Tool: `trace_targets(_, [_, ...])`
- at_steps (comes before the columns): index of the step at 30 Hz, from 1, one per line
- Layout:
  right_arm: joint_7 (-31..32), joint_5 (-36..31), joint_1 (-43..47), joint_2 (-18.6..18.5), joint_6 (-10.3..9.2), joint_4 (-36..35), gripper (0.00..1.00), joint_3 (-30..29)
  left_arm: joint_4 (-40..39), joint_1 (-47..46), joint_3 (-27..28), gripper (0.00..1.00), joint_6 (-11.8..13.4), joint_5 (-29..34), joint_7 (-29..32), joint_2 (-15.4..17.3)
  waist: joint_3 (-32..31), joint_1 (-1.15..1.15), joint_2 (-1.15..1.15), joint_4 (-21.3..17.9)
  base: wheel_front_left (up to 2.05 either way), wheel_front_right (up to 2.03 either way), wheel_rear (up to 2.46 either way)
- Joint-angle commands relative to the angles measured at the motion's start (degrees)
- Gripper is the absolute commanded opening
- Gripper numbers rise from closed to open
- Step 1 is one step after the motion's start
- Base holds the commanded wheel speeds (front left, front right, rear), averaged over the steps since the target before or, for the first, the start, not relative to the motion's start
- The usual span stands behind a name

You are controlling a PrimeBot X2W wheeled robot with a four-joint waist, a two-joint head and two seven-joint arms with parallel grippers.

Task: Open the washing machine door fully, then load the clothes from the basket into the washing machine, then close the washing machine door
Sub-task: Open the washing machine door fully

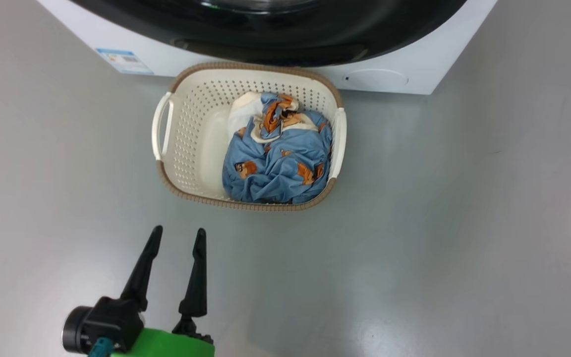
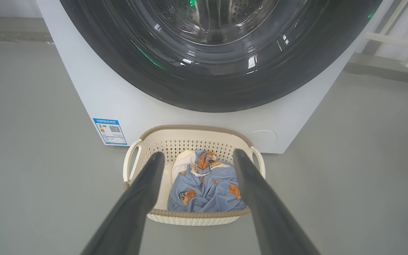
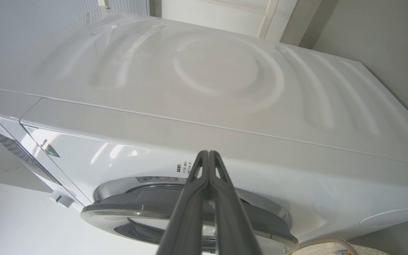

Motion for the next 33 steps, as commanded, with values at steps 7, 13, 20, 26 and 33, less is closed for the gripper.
trace_targets(7, [2.6, -2.5, -3.4, -0.2, 0.10, -3.0, 0.00, 4.9, -1.2, -1.4, 1.7, 1.00, 0.6, -0.7, -0.4, 0.7, 0.9, 0.00, 0.00, 1.6, 0.00, 0.00, 0.00])
trace_targets(13, [2.9, -3.7, -5.1, -0.1, 0.10, -4.0, 0.00, 7.9, -1.4, -1.4, 1.5, 1.00, 0.5, -0.8, -0.4, 0.7, 0.8, 0.00, 0.00, 2.8, 0.00, 0.00, 0.00])
trace_targets(20, [3.0, -4.1, -7.0, -0.7, 0.10, -4.5, 0.00, 10.1, -2.0, -1.2, 1.3, 1.00, 0.8, -1.1, -0.4, 0.7, 1.6, 0.00, 0.00, 4.1, 0.00, 0.00, 0.00])
trace_targets(26, [3.2, -3.9, -8.4, -1.1, 0.10, -5.4, 0.00, 11.7, -2.5, -0.8, 0.8, 1.00, 1.3, -1.5, -0.4, 0.7, 2.3, 0.00, 0.00, 4.8, 0.00, 0.00, 0.00])
trace_targets(33, [3.4, -4.3, -10.2, -2.5, 0.10, -6.2, 0.00, 13.6, -2.7, -0.7, -0.1, 1.00, 1.6, -1.9, -0.4, 0.7, 3.2, 0.00, 0.00, 5.9, 0.00, 0.00, 0.00])
